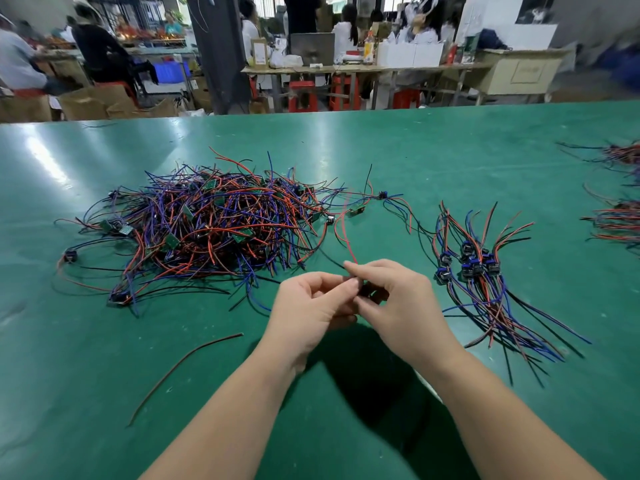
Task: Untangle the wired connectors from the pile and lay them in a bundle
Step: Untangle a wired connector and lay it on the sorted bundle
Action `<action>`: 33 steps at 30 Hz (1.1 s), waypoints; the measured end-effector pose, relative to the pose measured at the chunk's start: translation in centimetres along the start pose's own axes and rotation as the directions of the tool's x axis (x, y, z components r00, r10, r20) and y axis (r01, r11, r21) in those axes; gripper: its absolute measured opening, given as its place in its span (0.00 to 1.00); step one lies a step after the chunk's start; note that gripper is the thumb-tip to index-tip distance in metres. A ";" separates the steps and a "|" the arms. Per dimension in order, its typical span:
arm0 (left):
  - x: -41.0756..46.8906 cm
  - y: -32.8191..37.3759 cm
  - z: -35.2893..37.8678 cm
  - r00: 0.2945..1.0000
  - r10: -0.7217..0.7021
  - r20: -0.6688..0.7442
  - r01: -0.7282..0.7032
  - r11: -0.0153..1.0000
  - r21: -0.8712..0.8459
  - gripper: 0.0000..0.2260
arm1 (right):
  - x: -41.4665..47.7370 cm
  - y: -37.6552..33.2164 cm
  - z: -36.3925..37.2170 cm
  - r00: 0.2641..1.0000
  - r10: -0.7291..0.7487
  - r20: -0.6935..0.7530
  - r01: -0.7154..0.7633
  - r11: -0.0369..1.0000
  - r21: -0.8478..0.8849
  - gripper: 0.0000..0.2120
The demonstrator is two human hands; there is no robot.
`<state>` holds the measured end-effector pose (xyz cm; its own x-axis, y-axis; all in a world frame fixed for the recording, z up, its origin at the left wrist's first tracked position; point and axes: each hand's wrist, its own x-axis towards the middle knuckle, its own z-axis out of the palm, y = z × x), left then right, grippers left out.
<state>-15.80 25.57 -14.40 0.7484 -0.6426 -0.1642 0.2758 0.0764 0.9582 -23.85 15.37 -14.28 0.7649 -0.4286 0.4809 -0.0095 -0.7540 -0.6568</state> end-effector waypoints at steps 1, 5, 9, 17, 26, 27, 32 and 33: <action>0.0 0.1 0.0 1.000 0.004 0.004 -0.004 1.000 -0.008 0.02 | 0.2 0.1 -0.2 1.000 -0.002 -0.014 0.002 1.000 0.000 0.17; 0.2 0.3 -0.5 0.994 0.080 -0.079 -0.072 0.992 0.099 0.02 | 1.4 1.8 -2.5 0.966 0.134 -0.221 -0.142 0.990 -0.021 0.15; 1.0 0.8 -2.9 0.889 0.433 -0.150 -0.247 0.729 0.639 0.04 | 1.9 4.7 -6.5 0.858 0.256 -0.445 -0.362 0.916 -0.171 0.10; 1.9 1.2 -6.8 0.843 0.459 -0.279 0.168 0.267 0.949 0.16 | 1.6 6.4 -7.4 0.740 0.533 -0.409 -0.672 0.603 -0.430 0.07; 3.1 1.2 -9.1 0.825 0.406 -0.394 0.192 0.454 0.870 0.04 | 1.4 5.1 -6.1 0.807 0.456 -0.375 -0.588 0.680 -0.438 0.09; 3.1 1.2 -9.0 0.825 0.406 -0.392 0.177 0.473 0.863 0.03 | 1.4 4.9 -5.8 0.823 0.436 -0.363 -0.563 0.709 -0.425 0.09; 3.3 1.4 -7.5 0.824 0.375 -0.425 -0.008 0.758 0.653 0.05 | 1.2 3.8 -3.8 0.921 0.287 -0.262 -0.365 0.872 -0.328 0.06; 3.2 1.6 -7.1 0.820 0.364 -0.443 -0.063 0.825 0.562 0.05 | 1.2 3.5 -3.3 0.931 0.280 -0.233 -0.339 0.900 -0.275 0.06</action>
<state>-8.64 29.04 -15.11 0.9807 -0.1615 0.1106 -0.1587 -0.3250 0.9323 -25.16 10.56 -14.08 0.5599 -0.7260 0.3993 -0.4449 -0.6699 -0.5944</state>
